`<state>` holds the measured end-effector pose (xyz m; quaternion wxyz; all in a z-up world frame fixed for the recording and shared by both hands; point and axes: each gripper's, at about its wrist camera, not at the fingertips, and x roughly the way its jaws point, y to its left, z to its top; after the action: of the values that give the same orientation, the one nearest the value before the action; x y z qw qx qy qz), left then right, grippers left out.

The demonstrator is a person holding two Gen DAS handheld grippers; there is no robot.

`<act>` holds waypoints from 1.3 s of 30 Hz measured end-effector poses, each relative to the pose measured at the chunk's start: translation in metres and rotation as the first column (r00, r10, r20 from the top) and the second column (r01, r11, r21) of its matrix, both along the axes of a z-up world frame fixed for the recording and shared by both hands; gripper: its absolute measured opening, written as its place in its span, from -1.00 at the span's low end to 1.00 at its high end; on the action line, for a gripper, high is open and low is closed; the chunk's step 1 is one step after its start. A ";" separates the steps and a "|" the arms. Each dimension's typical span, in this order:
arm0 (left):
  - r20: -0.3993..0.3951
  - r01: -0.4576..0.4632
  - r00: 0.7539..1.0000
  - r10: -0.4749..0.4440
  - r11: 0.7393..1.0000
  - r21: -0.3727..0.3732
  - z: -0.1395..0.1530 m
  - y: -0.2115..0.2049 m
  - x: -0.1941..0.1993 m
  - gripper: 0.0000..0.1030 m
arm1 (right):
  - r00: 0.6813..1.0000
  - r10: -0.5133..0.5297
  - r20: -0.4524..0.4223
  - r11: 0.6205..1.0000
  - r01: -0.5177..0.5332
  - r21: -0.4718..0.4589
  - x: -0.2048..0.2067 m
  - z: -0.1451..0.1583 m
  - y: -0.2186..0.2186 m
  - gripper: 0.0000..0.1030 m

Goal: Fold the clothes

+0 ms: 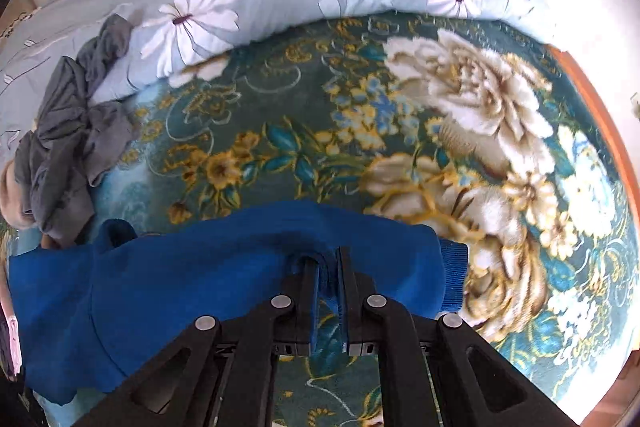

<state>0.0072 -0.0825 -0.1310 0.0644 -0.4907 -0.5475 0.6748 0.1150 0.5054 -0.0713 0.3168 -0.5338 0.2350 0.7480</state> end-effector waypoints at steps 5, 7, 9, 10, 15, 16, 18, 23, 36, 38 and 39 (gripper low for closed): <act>0.013 0.007 1.000 -0.007 1.000 -0.012 -0.001 0.000 0.001 -0.88 | 0.997 -0.050 -0.060 0.994 0.044 -0.101 0.019 -0.017 -0.010 -0.64; 0.016 0.008 1.000 -0.008 1.000 -0.013 -0.002 0.000 0.001 -0.88 | 0.995 -0.057 -0.085 0.994 0.049 -0.099 0.036 -0.006 -0.014 -0.10; 0.021 0.004 1.000 -0.004 1.000 -0.009 -0.004 0.000 0.001 -0.88 | 0.986 -0.093 -0.139 0.994 0.083 -0.077 0.057 0.006 -0.017 0.09; 0.023 0.002 1.000 -0.002 1.000 -0.008 -0.005 0.000 0.001 -0.88 | 0.980 -0.107 -0.167 0.993 0.096 -0.075 0.066 0.011 -0.019 0.09; 0.024 0.004 1.000 -0.003 1.000 -0.009 -0.005 0.001 0.001 -0.88 | 0.963 -0.044 -0.267 0.882 -0.088 -0.463 0.068 -0.034 -0.078 0.12; 0.023 0.005 1.000 -0.005 1.000 -0.010 -0.004 0.001 0.002 -0.88 | 0.963 -0.031 -0.267 0.829 -0.124 -0.546 0.060 -0.050 -0.095 0.12; 0.020 0.009 1.000 -0.009 1.000 -0.011 -0.003 0.001 0.003 -0.88 | 0.960 -0.023 -0.278 0.756 -0.165 -0.634 0.041 -0.072 -0.127 0.12; 0.004 0.040 0.999 -0.040 0.999 -0.035 0.005 0.004 0.004 -0.88 | 0.955 -0.117 -0.272 0.652 -0.133 -0.746 0.001 -0.100 -0.166 0.11; -0.150 0.100 0.982 -0.111 0.992 -0.083 0.049 0.009 0.019 -0.88 | 0.939 -0.018 -0.344 0.730 -0.223 -0.646 0.014 -0.018 -0.140 -0.94; -0.142 0.113 0.982 -0.127 0.989 -0.098 0.049 0.011 0.019 -0.88 | 0.953 -0.013 -0.304 0.732 -0.198 -0.652 0.016 -0.024 -0.142 -0.91; -0.128 0.114 0.984 -0.127 0.988 -0.105 0.047 0.012 0.018 -0.88 | 0.954 -0.035 -0.298 0.721 -0.183 -0.669 0.015 -0.031 -0.142 -0.89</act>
<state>0.0255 -0.0709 -0.0840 0.1180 -0.4790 -0.4777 0.7270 0.1296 0.3632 -0.1020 0.0273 -0.5066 0.5178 0.6888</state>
